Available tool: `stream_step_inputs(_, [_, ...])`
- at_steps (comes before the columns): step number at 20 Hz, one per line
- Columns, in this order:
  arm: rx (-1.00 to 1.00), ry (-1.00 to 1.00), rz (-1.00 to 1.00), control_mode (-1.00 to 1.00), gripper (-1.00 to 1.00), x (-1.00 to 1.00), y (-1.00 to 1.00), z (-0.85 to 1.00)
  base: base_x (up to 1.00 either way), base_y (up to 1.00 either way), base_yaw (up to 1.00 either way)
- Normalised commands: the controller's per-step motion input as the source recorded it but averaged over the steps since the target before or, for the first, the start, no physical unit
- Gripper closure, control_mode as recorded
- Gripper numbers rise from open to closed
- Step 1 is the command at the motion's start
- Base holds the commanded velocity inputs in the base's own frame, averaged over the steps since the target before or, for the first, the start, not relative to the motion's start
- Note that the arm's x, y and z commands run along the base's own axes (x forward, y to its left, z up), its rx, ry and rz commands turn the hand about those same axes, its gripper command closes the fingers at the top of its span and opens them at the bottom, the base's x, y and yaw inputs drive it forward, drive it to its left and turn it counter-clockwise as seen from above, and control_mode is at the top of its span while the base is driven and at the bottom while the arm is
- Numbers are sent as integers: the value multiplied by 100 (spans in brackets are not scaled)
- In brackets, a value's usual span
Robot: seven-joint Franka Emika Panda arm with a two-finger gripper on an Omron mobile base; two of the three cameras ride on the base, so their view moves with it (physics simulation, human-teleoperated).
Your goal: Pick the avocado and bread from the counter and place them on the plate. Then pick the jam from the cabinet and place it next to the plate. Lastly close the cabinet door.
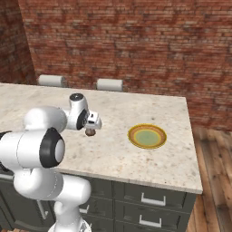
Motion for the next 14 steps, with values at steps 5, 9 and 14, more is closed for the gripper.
stream_step_inputs(5, [0, 0, 0, -100, -100, 26, 4, -27, 0, 0, 0])
stream_step_inputs(9, [0, 0, 0, -100, -100, 34, 0, -24, 0, 0, 0])
stream_step_inputs(14, [0, 0, 0, -100, -100, 35, 4, -25, 0, 0, 0])
